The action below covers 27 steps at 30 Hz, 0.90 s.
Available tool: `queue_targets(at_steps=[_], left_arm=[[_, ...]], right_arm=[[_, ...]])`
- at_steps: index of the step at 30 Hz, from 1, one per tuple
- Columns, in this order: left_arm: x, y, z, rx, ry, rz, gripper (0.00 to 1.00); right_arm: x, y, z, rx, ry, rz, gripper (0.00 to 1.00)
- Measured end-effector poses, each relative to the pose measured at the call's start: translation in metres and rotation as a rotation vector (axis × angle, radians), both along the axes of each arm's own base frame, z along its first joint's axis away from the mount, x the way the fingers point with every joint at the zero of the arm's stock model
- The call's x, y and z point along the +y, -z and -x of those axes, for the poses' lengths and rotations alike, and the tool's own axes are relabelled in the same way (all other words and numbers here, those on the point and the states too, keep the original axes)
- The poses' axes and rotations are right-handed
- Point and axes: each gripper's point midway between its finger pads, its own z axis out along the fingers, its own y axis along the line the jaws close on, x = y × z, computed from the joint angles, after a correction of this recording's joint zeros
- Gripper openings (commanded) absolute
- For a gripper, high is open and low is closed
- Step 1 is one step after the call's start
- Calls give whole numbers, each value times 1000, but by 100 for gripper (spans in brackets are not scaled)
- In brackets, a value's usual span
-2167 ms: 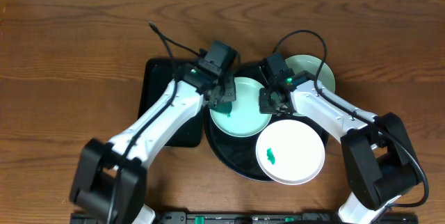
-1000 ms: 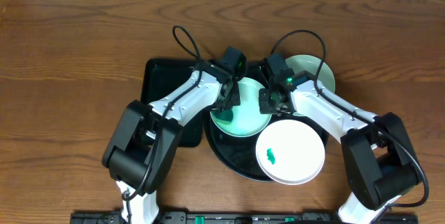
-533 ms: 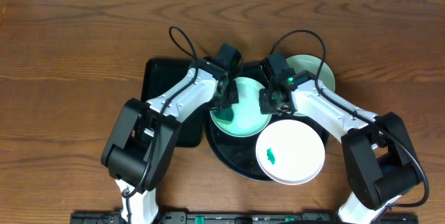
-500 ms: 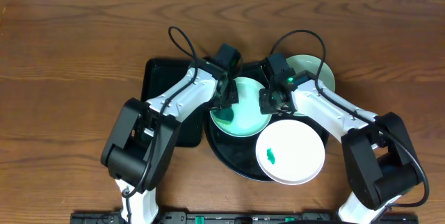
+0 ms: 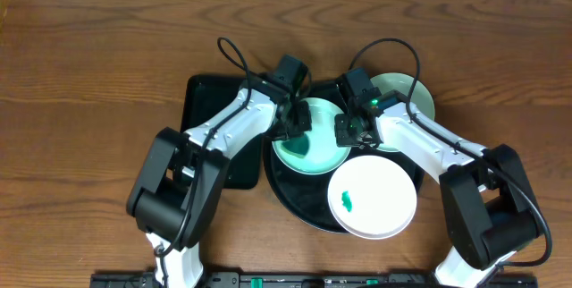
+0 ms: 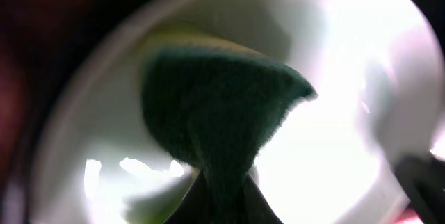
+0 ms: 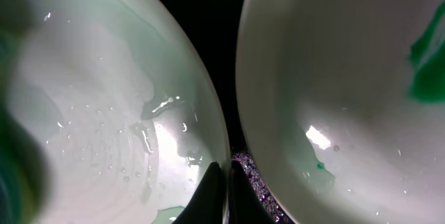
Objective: Clean dirty plates on tray and stack at the side
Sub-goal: 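Rub the green sponge over the upper plate with the left gripper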
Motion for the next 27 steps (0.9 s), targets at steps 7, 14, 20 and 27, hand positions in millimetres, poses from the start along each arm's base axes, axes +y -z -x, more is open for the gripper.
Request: queue_targets(at_steps=[7, 14, 20, 27], left_arm=[[-22, -57, 9, -92, 53, 118, 7], [-8, -80, 6, -171, 42, 74, 8], [10, -64, 7, -172, 15, -23, 8], [29, -45, 13, -161, -3, -114, 7]], right_arm=[[4, -1, -2, -7, -14, -19, 1], [9, -1, 1, 5, -26, -42, 1], [10, -1, 1, 8, -28, -47, 1], [10, -1, 2, 9, -29, -49, 2]])
